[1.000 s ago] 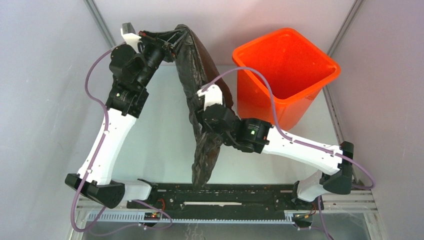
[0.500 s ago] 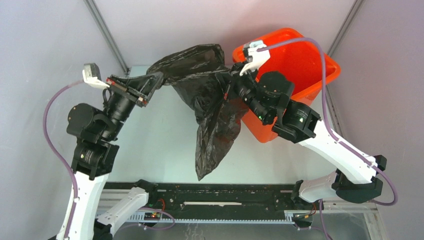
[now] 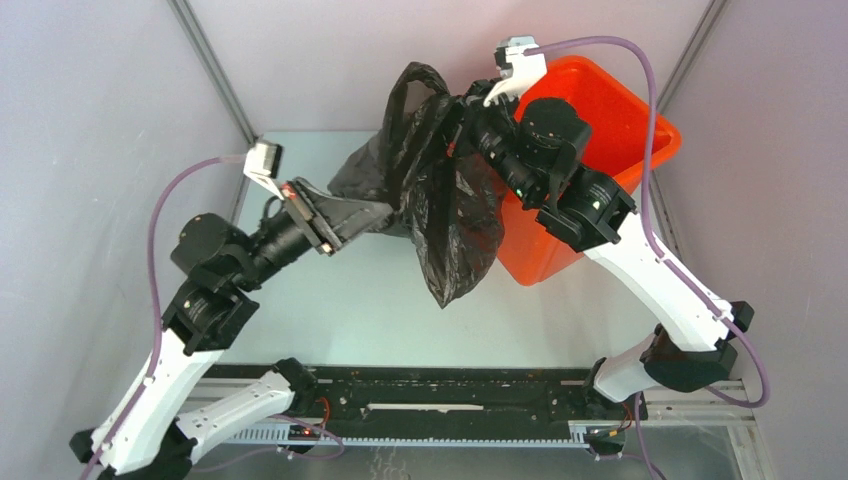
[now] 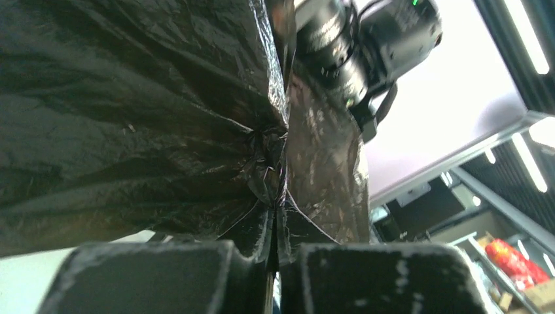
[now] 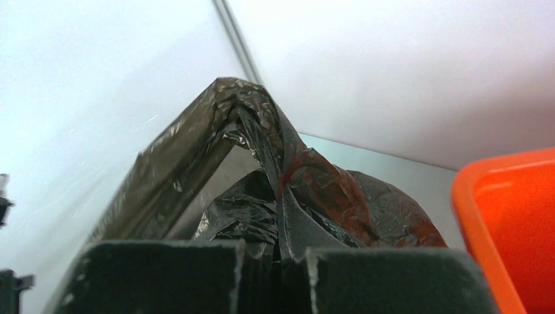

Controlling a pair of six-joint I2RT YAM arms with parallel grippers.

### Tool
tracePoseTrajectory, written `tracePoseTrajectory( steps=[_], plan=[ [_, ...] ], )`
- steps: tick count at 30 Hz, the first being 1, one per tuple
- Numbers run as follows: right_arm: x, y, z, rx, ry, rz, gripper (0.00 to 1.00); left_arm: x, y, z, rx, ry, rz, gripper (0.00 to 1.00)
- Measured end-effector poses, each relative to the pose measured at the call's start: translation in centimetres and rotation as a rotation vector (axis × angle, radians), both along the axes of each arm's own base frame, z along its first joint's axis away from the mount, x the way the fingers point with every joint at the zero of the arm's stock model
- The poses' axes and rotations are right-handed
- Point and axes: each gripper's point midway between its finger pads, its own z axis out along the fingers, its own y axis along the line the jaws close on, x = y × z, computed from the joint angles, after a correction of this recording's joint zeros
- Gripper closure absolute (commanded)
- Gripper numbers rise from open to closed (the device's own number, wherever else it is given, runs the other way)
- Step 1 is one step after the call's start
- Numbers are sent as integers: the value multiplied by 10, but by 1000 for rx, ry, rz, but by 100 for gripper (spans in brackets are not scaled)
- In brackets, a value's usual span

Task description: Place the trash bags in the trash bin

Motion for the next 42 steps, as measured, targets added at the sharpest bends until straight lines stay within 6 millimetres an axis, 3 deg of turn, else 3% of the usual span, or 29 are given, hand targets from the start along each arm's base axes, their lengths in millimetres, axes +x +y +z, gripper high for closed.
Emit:
tracePoseTrajectory(
  steps=[2, 4, 5, 8, 11, 16, 20, 22, 25, 30, 34, 38, 42],
  plan=[
    [3, 6, 6, 10, -7, 30, 100, -5, -9, -5, 22, -5, -36, 67],
    [6, 8, 15, 32, -13, 61, 100, -5, -16, -11, 49, -13, -51, 33],
    [8, 8, 22, 47, -19, 78, 100, -4, -17, -15, 69, -21, -51, 25],
    [12, 0, 50, 104, -50, 110, 100, -3, -17, -29, 139, -37, -42, 12],
    [7, -21, 87, 185, -100, 138, 100, -5, -7, -26, 206, -112, -9, 2],
    [-18, -73, 149, 343, -204, 158, 100, -14, 36, 6, 232, -273, 140, 0],
    [-50, -128, 193, 453, -317, 115, 100, -23, 78, 33, 202, -347, 290, 0],
    [-74, -158, 216, 503, -394, 77, 100, -19, 92, 40, 196, -348, 366, 0],
    [-119, -198, 245, 559, -521, 20, 100, -6, 98, 39, 226, -323, 433, 0],
    [-183, -252, 271, 608, -683, -89, 100, 24, 74, 51, 298, -311, 446, 0],
    [-210, -278, 269, 626, -715, -158, 100, 50, 40, 66, 329, -327, 411, 0],
    [-217, -285, 261, 614, -701, -178, 100, 70, 11, 65, 357, -331, 374, 0],
    [-207, -283, 250, 585, -645, -198, 100, 88, -15, 62, 377, -324, 337, 5]
  ],
)
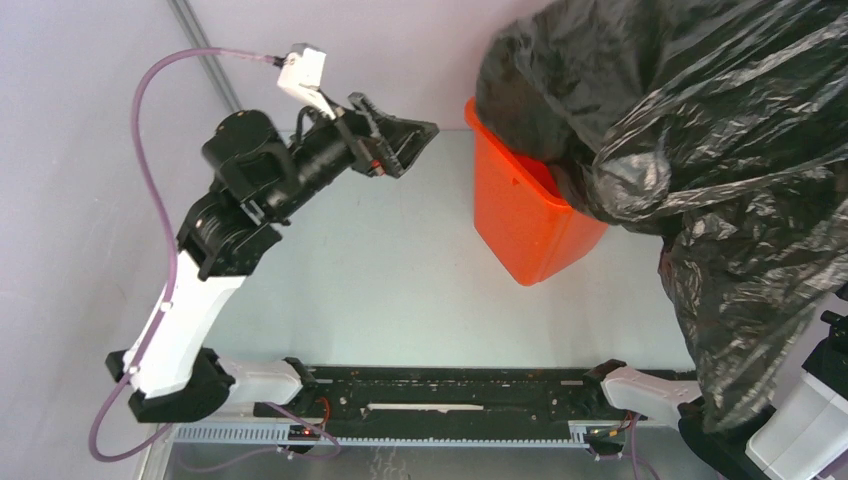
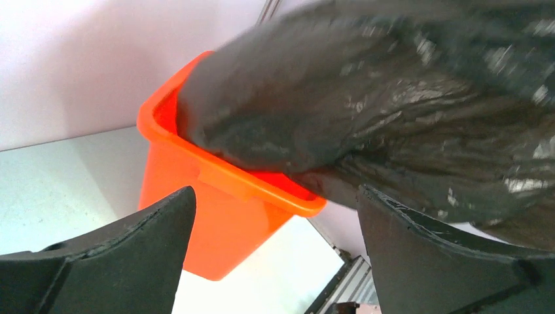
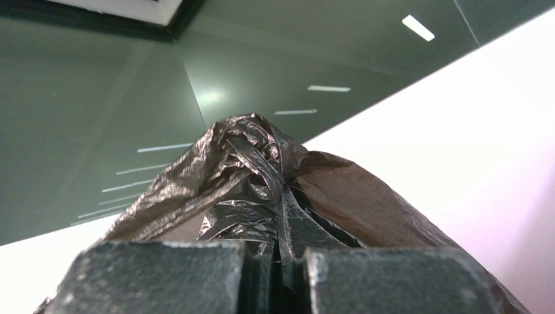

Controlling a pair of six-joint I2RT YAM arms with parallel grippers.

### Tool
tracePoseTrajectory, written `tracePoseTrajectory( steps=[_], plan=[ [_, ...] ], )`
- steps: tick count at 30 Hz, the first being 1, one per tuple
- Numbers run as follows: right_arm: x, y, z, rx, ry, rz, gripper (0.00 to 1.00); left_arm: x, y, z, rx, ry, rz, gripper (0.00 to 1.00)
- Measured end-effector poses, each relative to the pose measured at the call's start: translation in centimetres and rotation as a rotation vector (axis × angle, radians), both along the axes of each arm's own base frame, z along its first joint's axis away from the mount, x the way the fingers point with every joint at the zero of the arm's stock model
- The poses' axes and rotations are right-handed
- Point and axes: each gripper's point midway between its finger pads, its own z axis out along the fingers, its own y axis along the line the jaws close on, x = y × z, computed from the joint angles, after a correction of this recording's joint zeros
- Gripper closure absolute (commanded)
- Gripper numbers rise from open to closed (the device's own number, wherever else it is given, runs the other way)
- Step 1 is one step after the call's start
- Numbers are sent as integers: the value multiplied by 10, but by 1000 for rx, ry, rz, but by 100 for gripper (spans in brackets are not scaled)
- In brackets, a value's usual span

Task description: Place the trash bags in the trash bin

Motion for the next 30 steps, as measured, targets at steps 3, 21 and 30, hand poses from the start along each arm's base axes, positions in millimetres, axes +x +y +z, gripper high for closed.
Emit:
tracePoseTrajectory(
  steps=[3, 21, 30],
  plan=[
    [10, 5, -10, -25, 50, -3, 100, 15, -15, 3, 3, 12, 2, 6],
    [170, 53, -54, -242, 245, -221, 100, 51, -85, -25, -72, 155, -114, 15],
    [299, 51, -125, -269, 453, -199, 100, 37, -67, -81, 4, 259, -92, 10]
  ],
)
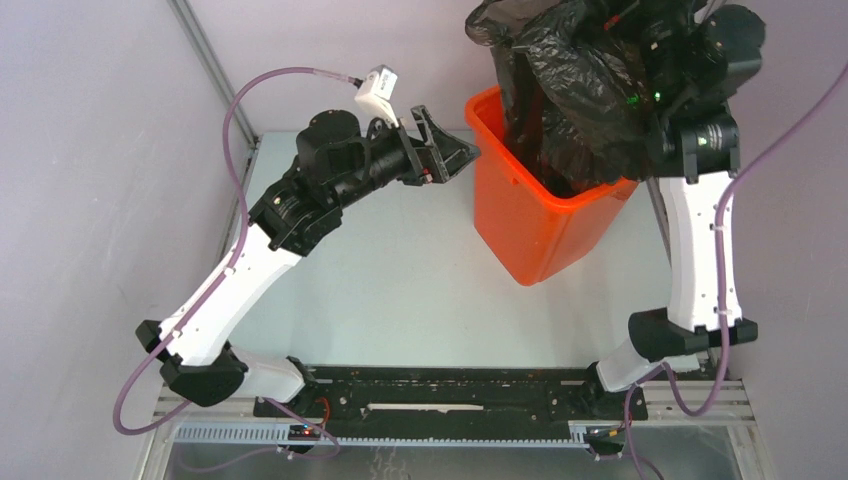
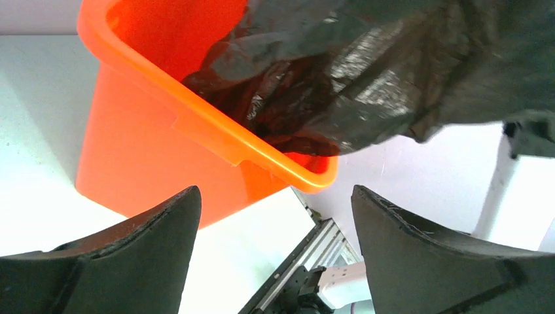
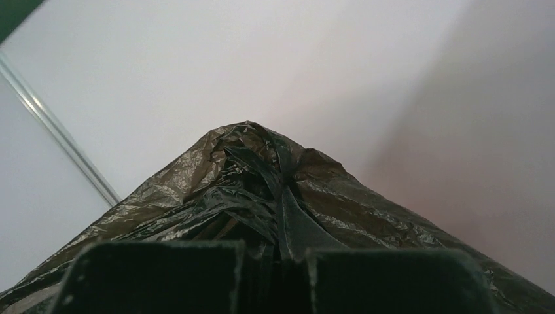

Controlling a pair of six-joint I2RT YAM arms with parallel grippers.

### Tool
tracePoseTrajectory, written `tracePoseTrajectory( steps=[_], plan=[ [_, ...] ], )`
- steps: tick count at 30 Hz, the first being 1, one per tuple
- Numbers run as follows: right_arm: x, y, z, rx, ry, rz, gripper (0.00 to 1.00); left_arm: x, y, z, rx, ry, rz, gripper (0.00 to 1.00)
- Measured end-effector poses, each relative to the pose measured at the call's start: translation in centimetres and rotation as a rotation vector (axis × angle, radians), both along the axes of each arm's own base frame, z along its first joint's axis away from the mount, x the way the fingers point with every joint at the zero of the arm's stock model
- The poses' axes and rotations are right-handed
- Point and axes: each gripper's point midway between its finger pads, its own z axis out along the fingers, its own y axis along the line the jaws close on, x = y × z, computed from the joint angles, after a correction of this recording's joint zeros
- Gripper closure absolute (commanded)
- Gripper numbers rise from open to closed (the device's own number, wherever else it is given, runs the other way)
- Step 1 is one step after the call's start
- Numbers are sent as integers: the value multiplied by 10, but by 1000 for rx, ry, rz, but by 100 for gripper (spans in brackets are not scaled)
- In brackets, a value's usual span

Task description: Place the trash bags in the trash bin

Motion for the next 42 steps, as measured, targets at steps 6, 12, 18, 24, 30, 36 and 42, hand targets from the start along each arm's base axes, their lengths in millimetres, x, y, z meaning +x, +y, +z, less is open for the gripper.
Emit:
tracePoseTrajectory(
  steps=[6, 12, 18, 24, 30, 36, 42],
  plan=[
    [56, 6, -58, 47, 157, 85, 100, 3, 4, -9, 2, 32, -6, 8],
    [71, 27, -130, 82, 364, 203, 100, 29, -13, -36, -21, 165, -35, 13],
    [57, 18, -132, 173, 426, 247, 100, 51, -52, -63, -170, 354, -101, 9],
    [9, 1, -87, 236, 339, 253, 100, 61, -81, -80, -326, 498, -124, 8],
    [-24, 1, -62, 264, 287, 291, 100, 67, -90, -78, -400, 537, -116, 16],
    [-20, 2, -75, 273, 324, 300, 100, 71, -98, -89, -421, 573, -107, 12],
    [-13, -14, -84, 290, 346, 262, 100, 65, -104, -111, -390, 610, -95, 13]
  ],
)
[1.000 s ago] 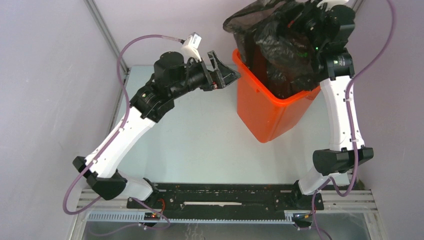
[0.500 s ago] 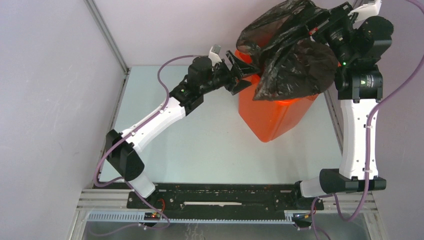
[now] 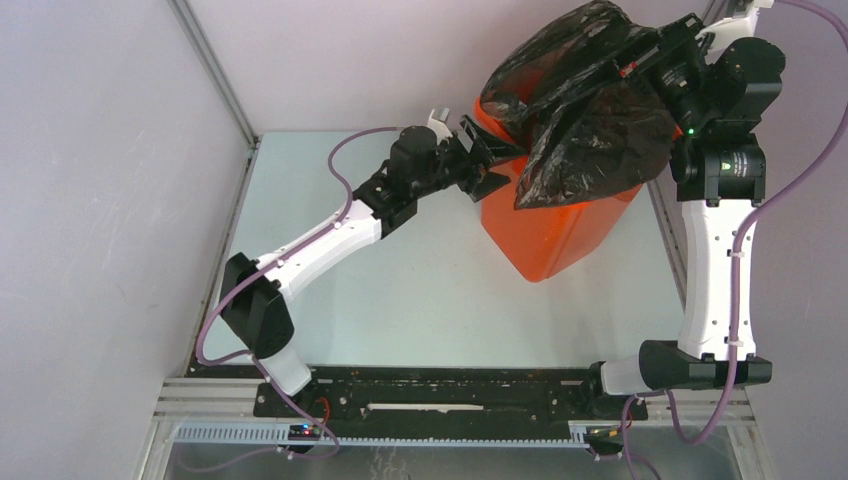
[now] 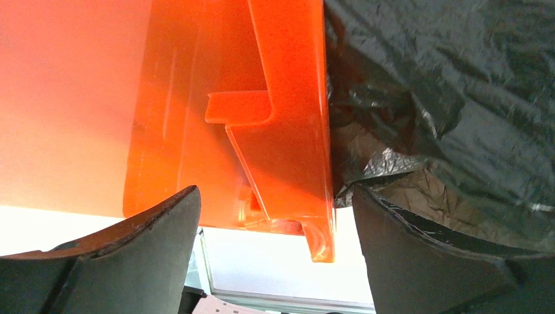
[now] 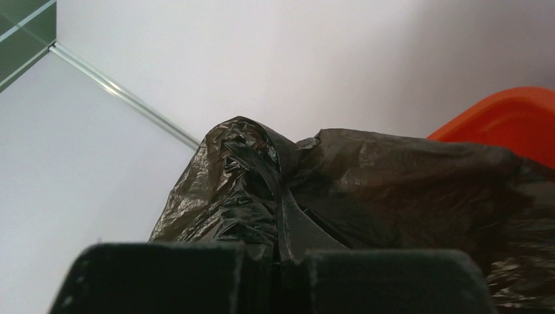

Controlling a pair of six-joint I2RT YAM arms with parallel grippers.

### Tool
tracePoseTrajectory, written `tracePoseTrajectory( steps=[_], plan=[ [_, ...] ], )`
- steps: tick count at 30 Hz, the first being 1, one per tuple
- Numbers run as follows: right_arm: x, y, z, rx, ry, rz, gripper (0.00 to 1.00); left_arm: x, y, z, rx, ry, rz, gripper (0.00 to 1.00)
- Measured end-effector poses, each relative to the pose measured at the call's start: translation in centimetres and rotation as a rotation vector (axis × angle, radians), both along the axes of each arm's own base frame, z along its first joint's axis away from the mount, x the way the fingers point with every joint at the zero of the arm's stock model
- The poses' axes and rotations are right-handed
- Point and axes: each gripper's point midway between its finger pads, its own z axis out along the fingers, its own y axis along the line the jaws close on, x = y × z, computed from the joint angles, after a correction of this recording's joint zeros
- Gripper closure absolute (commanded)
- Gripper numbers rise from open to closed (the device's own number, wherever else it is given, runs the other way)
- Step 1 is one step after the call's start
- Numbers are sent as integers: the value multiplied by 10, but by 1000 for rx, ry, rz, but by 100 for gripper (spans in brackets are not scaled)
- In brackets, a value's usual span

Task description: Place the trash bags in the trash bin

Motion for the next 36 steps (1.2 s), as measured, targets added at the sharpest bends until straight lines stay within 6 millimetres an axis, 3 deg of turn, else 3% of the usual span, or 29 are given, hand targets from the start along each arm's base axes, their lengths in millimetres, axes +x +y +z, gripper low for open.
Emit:
tracePoseTrajectory(
  steps=[6, 16, 20, 28, 36],
  plan=[
    [0, -3, 1, 13, 3, 0, 100, 14, -13, -4, -14, -5, 0, 25],
    [-3, 2, 0, 9, 5, 35, 100, 21, -15, 7, -78, 4, -4, 78],
    [-5, 5, 0, 11, 6, 51, 100, 14, 6, 5, -60, 19, 9, 96],
    [-11, 24, -3, 34, 27, 123, 100, -6, 82, 8, 2, 57, 62, 100],
    [-35, 92, -8, 37, 54, 307, 100, -30, 109, 3, 57, 96, -18, 100]
  ],
)
